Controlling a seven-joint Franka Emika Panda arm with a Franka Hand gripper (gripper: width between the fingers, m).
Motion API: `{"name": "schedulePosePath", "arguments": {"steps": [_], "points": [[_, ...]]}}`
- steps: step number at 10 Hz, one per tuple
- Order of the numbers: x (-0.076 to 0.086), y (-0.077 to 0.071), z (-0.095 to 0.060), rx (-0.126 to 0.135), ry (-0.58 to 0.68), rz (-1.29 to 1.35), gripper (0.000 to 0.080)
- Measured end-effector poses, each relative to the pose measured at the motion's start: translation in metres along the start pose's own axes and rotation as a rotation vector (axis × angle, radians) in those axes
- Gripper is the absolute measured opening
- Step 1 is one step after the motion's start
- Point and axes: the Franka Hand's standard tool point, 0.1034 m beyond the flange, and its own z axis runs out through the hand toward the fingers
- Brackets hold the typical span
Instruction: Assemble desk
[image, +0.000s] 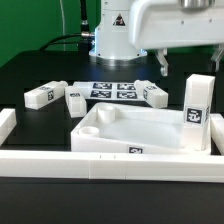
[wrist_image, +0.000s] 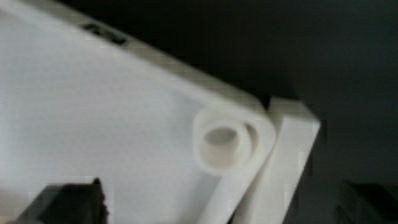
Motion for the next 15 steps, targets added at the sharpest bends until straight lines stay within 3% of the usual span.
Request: {"name": "schedulePosePath", "arguments": {"steps": [2, 3, 7, 9, 10, 13, 15], "points": [[-0.024, -0.001, 0.027, -0.014, 0.028, 0.001, 0.0649], [-0.030, 0.003, 0.031, -0.016, 0.016, -0.007, 0.0649], [-0.028, 0.004, 0.030, -0.017, 0.019, -0.017, 0.0649], [-0.036, 0.024, 0.031, -0.027, -0.014, -0.167, 0.0649], [-0.038, 0.027, 0.030, -0.027, -0.019, -0.156, 0.0649], [-0.038, 0.025, 0.032, -0.023, -0.034, -0.159, 0.0649], [-0.056, 0.022, 0.032, 0.009, -0.220, -0.087, 0.0649]]}}
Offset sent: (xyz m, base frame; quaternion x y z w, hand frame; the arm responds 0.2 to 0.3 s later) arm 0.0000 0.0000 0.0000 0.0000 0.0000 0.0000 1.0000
